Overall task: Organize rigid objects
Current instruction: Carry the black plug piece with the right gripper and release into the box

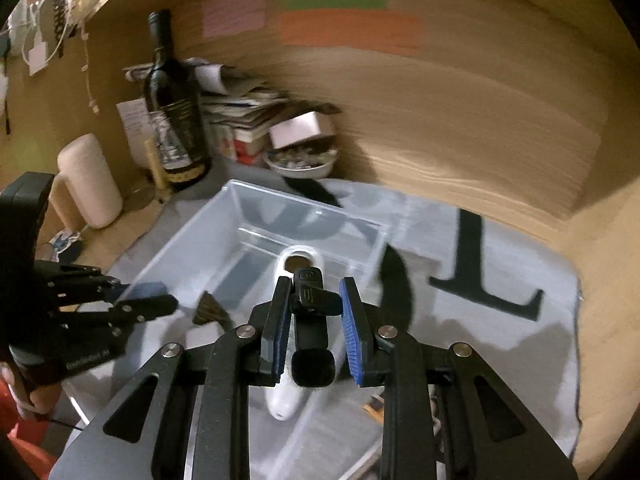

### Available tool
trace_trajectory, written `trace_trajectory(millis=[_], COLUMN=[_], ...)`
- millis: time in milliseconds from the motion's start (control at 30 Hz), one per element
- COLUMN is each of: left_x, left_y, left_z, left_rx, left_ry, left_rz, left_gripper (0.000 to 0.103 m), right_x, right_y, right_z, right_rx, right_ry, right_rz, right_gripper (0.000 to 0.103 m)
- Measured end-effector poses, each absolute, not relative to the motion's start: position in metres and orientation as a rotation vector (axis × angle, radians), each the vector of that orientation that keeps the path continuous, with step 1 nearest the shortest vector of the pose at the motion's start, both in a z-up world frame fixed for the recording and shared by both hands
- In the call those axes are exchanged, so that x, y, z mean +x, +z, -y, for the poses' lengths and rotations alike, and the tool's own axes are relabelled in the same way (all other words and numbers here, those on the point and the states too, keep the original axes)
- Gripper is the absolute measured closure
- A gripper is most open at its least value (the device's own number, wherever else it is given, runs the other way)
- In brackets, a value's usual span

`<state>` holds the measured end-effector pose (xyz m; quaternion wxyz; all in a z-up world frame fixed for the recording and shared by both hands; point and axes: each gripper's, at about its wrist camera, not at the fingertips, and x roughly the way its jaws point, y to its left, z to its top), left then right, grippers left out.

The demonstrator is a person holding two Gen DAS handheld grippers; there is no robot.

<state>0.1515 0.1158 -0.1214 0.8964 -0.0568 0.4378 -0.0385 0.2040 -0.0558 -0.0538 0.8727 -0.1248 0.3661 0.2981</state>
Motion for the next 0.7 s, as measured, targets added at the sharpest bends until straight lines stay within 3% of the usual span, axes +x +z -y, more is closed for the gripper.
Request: trace_trajectory(millis=[567, 700], left_x=[0.151, 0.151], left_y=[-0.121, -0.121], left_z=[-0.116, -0.117], left_rx=[-0.119, -0.118], left_ry=[-0.080, -0.080], left_rz=[-0.907, -0.907], left_gripper=[0.088, 0.088], right_x=[0.215, 0.212], right_y=[-0.073, -0.068], right_z=[0.012, 0.014], right_rx=[-0.400, -0.389], right_ry=[0.726, 0.721], right_rz=[-0.881, -0.860], right_gripper=[0.081, 0.074])
